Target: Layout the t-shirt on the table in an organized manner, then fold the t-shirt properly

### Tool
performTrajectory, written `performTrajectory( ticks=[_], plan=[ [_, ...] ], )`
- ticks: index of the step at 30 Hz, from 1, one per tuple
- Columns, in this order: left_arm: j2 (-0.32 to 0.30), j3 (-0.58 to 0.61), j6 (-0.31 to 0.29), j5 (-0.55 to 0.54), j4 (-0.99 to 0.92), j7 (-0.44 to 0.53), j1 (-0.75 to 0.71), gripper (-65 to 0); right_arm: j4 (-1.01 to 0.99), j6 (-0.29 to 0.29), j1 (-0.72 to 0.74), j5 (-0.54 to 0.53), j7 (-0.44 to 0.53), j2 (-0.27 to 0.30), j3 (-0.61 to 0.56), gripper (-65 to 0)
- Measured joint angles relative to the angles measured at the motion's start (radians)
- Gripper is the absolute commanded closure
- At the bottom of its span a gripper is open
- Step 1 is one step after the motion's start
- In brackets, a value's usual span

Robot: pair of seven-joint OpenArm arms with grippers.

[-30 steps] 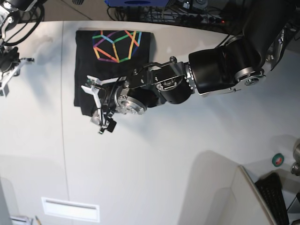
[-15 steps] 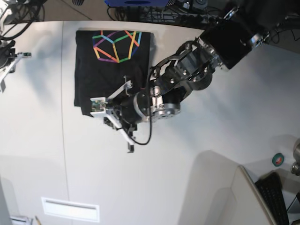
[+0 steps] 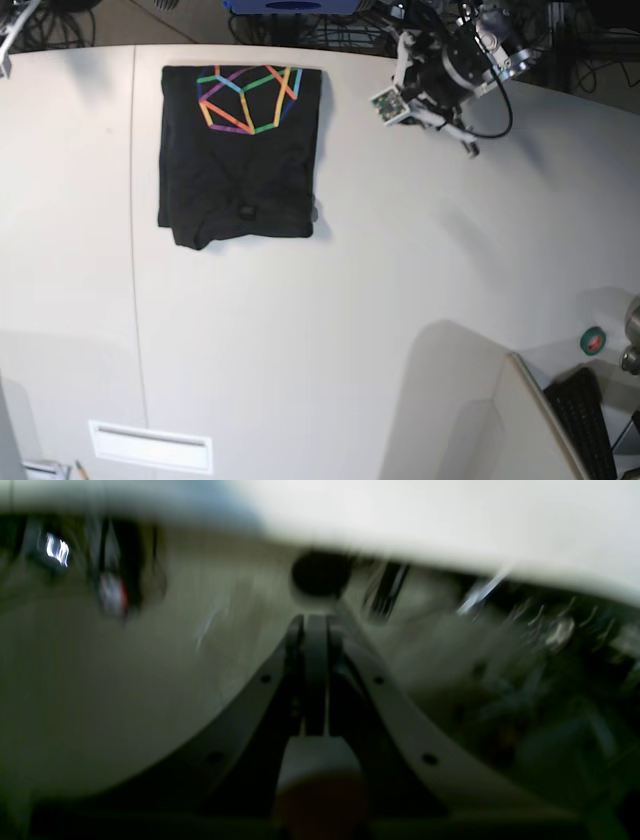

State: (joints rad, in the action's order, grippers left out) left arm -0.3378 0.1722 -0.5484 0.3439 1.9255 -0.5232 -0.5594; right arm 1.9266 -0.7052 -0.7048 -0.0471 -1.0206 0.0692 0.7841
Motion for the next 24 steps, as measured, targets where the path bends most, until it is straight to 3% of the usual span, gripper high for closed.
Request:
performTrajectory(
  ticks=[4, 7, 10, 14, 17, 19, 22, 24],
  plan=[
    [0.001, -0.021, -0.002, -0.004, -0.01, -0.003, -0.158, 0.0, -0.119, 0.008, 0.0, 0.003, -0.15, 0.012, -0.031, 0.0],
    [0.014, -0.009, -0.006, -0.051, -0.1, 0.017, -0.202, 0.0, -0.376, 0.007, 0.021, 0.005, -0.095, 0.013, -0.139, 0.0],
    [0.014, -0.012, 0.035, -0.188, -0.307, 0.03, -0.163, 0.0, -0.636, 0.011, 0.066, 0.008, 0.096, 0.009, -0.237, 0.0],
    [0.009, -0.012, 0.1, -0.363, -0.628, 0.295, -0.08, 0.0, -1.008, 0.011, 0.165, 0.008, 0.407, 0.065, -0.422, 0.0],
    [0.01, 0.048, 0.105, -0.38, -0.9, 0.503, -0.005, 0.0, -1.336, 0.069, 0.285, -0.003, 0.652, 0.11, -0.563, 0.0],
    [0.03, 0.092, 0.125, -0.375, -1.099, 0.613, 0.052, 0.0, -1.542, 0.108, 0.374, 0.014, 0.762, 0.118, -0.632, 0.0],
    [0.098, 0.135, 0.141, -0.379, -1.505, 0.782, 0.207, 0.0, -1.752, 0.126, 0.47, 0.002, 0.963, 0.112, -0.673, 0.0],
    [0.156, 0.156, 0.141, -0.38, -1.786, 0.895, 0.318, 0.0, -1.791, 0.134, 0.486, 0.002, 1.039, 0.095, -0.673, 0.0]
  ],
)
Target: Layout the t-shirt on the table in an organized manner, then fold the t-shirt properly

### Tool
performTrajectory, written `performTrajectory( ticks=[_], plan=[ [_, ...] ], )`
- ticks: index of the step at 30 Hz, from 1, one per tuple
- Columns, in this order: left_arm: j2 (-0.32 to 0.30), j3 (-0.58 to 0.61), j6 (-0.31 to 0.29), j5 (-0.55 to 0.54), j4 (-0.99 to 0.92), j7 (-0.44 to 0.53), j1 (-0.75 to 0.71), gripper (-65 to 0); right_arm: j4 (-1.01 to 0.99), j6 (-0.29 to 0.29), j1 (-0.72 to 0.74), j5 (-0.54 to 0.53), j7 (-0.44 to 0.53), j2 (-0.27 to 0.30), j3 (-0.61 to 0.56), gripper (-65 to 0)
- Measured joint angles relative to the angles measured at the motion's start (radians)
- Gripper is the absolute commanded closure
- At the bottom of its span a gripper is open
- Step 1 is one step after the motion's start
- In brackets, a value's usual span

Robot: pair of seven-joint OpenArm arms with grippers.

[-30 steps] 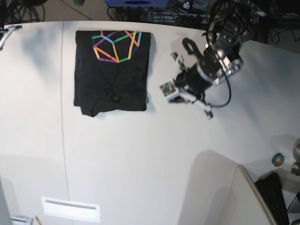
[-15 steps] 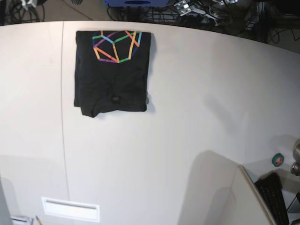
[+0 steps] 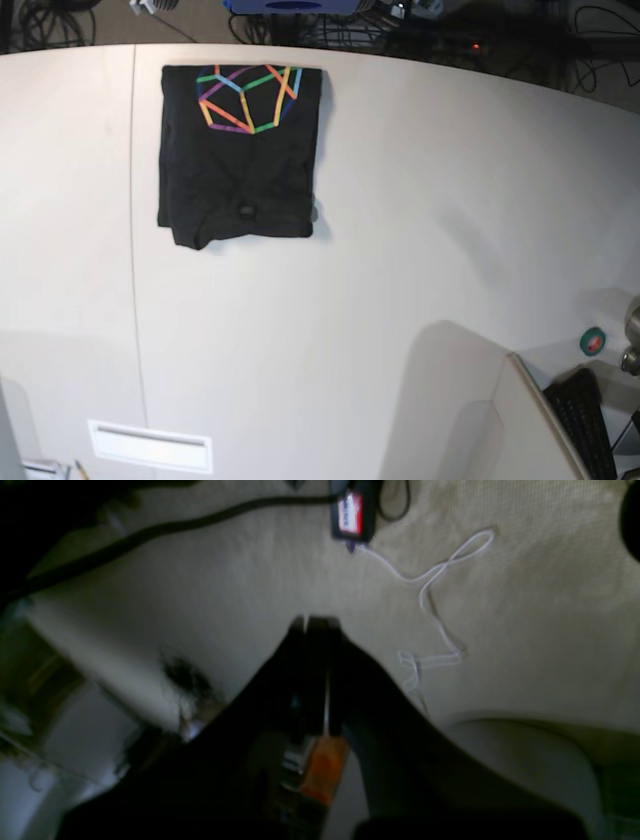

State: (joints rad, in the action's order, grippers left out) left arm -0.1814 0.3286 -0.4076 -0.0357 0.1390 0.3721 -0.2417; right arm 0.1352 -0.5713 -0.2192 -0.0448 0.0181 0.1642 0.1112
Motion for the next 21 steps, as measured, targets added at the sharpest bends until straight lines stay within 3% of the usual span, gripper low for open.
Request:
performTrajectory(
  ticks=[2, 4, 6, 10, 16, 21],
  plan=[
    [0.03, 0.038, -0.004, 0.005, -0.145, 0.108, 0.059, 0.0, 0.001, 0.007, -0.006, -0.002, 0.05, -0.03, 0.0, 0.0],
    [0.033, 0.04, -0.004, -0.005, -0.134, 0.17, 0.056, 0.0, 0.0, 0.072, -0.014, 0.0, 0.1, -0.072, 0.0, 0.0],
    [0.026, 0.04, -0.003, -0.007, -0.101, 0.131, 0.048, 0.0, 0.0, 0.148, -0.024, 0.0, 0.182, -0.108, 0.0, 0.0],
    [0.019, 0.04, 0.0, -0.011, -0.038, 0.081, 0.02, 0.0, 0.005, 0.206, -0.039, 0.0, 0.314, -0.137, 0.0, 0.0],
    [0.013, 0.04, -0.003, -0.011, -0.033, 0.085, 0.014, 0.0, 0.001, 0.224, -0.048, 0.0, 0.303, -0.154, 0.001, 0.0],
    [-0.007, 0.04, 0.0, -0.01, -0.033, 0.081, 0.003, 0.0, 0.01, 0.276, -0.054, 0.0, 0.312, -0.148, 0.001, 0.0]
  ],
)
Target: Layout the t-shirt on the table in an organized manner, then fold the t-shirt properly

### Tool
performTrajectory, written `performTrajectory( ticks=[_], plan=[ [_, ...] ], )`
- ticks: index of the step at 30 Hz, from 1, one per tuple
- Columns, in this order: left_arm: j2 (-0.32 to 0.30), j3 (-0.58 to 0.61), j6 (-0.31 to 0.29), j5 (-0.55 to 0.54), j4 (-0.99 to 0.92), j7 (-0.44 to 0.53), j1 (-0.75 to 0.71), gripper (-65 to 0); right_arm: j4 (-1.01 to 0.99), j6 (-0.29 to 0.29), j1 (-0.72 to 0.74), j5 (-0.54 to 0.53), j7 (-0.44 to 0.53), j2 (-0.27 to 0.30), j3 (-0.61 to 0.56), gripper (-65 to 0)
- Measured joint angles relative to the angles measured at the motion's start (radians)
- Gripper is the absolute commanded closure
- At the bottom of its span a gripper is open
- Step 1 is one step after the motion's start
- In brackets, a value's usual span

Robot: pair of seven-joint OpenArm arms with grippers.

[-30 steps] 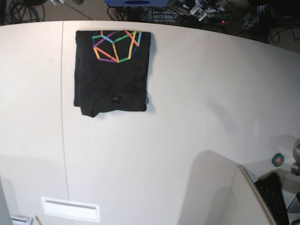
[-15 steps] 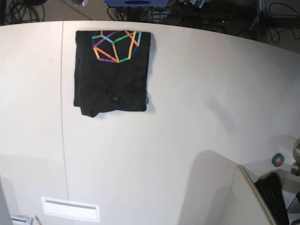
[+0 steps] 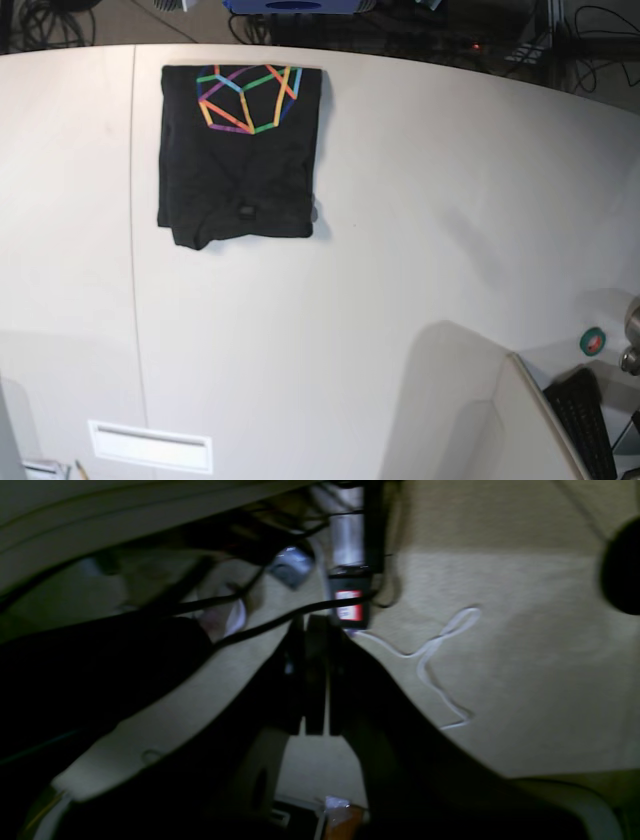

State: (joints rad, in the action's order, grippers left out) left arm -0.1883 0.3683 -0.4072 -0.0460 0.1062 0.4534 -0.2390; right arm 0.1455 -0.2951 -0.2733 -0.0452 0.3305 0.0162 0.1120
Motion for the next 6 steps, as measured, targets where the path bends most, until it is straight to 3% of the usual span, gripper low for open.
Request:
performTrajectory(
  ticks=[6],
  plan=[
    [0.005, 0.0, -0.002, 0.007, -0.001, 0.001, 0.018, 0.0, 0.015, 0.0, -0.01, 0.0, -0.001, 0.0, 0.0, 0.0]
  ],
)
